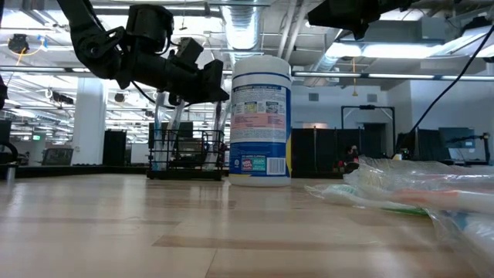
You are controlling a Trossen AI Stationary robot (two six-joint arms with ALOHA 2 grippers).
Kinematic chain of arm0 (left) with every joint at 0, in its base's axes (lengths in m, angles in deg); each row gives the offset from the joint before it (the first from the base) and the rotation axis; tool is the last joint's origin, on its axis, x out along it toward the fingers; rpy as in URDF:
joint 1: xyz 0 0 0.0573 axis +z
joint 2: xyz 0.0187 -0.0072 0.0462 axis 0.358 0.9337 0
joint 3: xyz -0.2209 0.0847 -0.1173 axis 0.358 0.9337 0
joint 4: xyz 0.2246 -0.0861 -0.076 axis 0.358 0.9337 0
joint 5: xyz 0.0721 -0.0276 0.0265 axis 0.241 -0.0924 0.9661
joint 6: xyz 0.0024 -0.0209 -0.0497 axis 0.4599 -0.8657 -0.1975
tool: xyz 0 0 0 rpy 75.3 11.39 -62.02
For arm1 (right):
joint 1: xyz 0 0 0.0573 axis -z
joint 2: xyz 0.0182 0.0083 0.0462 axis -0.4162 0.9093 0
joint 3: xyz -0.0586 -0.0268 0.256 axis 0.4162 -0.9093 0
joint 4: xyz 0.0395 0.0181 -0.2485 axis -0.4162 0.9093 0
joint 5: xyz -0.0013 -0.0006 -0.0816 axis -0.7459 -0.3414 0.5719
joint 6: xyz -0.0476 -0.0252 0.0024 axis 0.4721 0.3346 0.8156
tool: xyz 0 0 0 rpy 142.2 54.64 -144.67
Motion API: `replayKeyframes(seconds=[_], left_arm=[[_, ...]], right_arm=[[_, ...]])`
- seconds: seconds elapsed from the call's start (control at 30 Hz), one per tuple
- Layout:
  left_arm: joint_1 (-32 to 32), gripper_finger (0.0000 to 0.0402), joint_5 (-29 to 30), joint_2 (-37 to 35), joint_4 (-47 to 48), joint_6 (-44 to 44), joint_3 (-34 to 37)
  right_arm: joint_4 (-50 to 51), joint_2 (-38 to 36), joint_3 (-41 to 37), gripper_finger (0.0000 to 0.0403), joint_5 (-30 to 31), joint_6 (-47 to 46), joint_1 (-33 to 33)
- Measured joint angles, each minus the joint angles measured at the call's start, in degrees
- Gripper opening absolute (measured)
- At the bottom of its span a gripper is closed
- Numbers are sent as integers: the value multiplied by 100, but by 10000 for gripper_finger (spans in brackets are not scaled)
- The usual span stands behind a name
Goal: Pick & Place toothbrushing station
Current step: Put the purple toothbrush into the mesh organizer
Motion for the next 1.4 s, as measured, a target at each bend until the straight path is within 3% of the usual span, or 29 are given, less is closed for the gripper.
replayKeyframes(seconds=[0.8,1.4], left_arm=[[-7,17,75,8,28,-255,101],[17,30,90,492,-268,-302,105]], right_arm=[[-1,0,0,62,0,0,0],[0,0,0,62,1,23,-1]])
